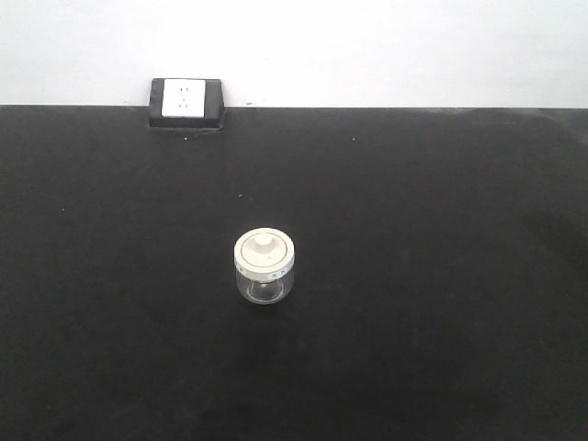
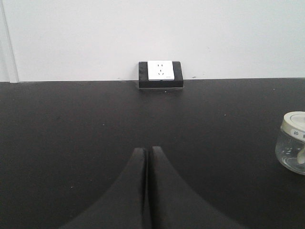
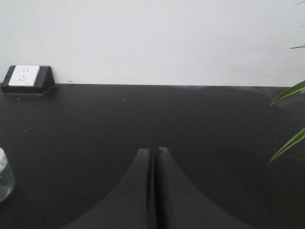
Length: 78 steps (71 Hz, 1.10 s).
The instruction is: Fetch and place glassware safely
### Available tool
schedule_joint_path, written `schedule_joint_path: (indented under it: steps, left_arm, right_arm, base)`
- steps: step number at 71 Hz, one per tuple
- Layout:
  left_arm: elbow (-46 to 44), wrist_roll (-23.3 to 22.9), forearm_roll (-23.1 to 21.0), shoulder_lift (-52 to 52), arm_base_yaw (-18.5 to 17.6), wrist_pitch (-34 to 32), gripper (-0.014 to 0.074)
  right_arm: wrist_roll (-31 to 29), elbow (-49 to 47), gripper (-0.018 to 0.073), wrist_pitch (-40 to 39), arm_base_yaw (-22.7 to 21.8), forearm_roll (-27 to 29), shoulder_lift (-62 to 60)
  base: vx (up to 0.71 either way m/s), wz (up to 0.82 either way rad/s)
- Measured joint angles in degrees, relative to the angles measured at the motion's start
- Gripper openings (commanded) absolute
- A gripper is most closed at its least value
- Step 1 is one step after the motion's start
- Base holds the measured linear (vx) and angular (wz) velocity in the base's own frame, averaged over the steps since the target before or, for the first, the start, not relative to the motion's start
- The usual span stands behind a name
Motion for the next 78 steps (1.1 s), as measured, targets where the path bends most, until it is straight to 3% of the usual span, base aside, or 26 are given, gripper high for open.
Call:
schedule_joint_path:
  steps: [11,27,41,60,78]
  left_arm:
    - [0.0,0.0,0.0,0.0,0.0,0.0,-0.0007]
    - [0.0,0.0,0.0,0.0,0.0,0.0,-0.0007]
    - [0.0,0.0,0.0,0.0,0.0,0.0,-0.0007]
    - [0.0,0.0,0.0,0.0,0.0,0.0,-0.0007]
    - [0.02,-0.03,0.0,0.0,0.0,0.0,-0.0007]
  right_arm:
    - [-0.82,0.0,-0.0008,0.51,0.0,2.18,-0.35]
    - [-11.48,2.81,-0.0008,3.7,-0.57,13.34,-0.35]
    - [-16.12,9.88,-0.0008,2.08,-6.62,22.24,-0.53]
    - [-16.61,19.39,-0.0008,-5.39,-9.21,22.74,-9.46]
    - [-16.76,21.05,-0.0008,-4.11,-9.32,22.8,-20.42]
  base:
    - [0.0,0.0]
    - [0.0,0.0]
    - [0.0,0.0]
    - [0.0,0.0]
    - [0.0,0.0]
